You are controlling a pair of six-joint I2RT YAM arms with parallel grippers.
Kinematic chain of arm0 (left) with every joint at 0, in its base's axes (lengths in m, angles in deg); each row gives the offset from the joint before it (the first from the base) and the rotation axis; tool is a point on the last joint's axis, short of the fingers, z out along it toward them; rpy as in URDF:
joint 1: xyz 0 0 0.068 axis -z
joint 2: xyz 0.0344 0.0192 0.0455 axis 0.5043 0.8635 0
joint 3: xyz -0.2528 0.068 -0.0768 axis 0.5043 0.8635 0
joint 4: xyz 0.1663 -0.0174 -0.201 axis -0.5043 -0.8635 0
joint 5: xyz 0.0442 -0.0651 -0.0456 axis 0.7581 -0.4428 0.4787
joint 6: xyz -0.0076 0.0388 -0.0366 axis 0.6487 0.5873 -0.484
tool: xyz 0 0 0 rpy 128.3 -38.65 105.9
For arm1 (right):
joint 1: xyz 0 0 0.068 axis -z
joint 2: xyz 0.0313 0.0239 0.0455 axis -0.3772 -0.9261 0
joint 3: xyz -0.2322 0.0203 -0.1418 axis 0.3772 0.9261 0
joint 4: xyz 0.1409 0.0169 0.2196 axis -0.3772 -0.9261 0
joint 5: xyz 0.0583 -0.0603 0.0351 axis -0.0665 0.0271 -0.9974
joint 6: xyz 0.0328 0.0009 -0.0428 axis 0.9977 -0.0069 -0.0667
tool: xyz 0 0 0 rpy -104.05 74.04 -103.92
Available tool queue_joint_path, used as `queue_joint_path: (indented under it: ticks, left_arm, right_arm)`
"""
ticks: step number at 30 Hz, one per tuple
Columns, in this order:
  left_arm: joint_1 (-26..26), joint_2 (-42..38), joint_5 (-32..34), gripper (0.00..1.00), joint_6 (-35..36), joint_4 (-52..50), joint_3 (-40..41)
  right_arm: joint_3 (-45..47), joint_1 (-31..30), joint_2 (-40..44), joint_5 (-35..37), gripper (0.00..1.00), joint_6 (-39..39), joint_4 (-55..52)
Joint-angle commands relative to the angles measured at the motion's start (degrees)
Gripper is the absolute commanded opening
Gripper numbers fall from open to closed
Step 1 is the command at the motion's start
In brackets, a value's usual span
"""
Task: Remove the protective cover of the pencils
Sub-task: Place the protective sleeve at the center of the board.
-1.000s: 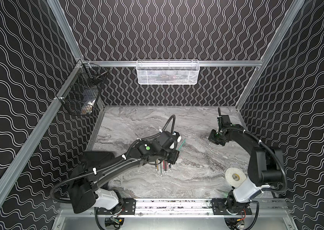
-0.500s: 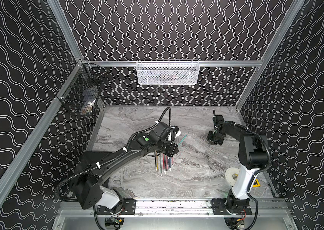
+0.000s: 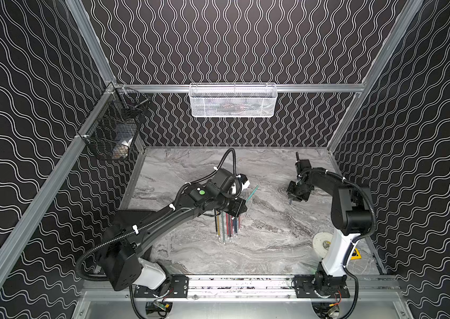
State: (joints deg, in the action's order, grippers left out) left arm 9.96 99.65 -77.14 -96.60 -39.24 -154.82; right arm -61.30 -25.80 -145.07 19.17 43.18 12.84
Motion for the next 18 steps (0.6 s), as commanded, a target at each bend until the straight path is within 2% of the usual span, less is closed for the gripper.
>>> queue_joint_path:
  ticks: [1,5,8,12,18]
  left_arm:
    - [-0.34,-0.29,-0.41,0.00,1.28,0.38,0.16]
    - [-0.91,0.15,-0.08,0.00,1.27,0.51,0.57]
    - [-1.70,1.05,0.40,0.00,0.64,0.73,1.15]
    - [-1.93,2.23,2.50,0.00,-1.29,1.79,1.99]
    - [-1.86,5.41,0.58,0.00,-13.49,12.83,8.05]
  right_arm:
    - [0.34,0.12,-0.48,1.50,0.24,0.48,-0.01]
    - [1.00,0.12,1.80,1.76,0.26,0.48,0.15]
    - [1.05,0.12,4.54,1.34,0.34,0.26,-0.07]
    - [1.34,0.12,8.83,1.66,0.35,0.05,-0.60]
    - [6.99,0.12,19.97,-1.15,0.35,0.56,1.11]
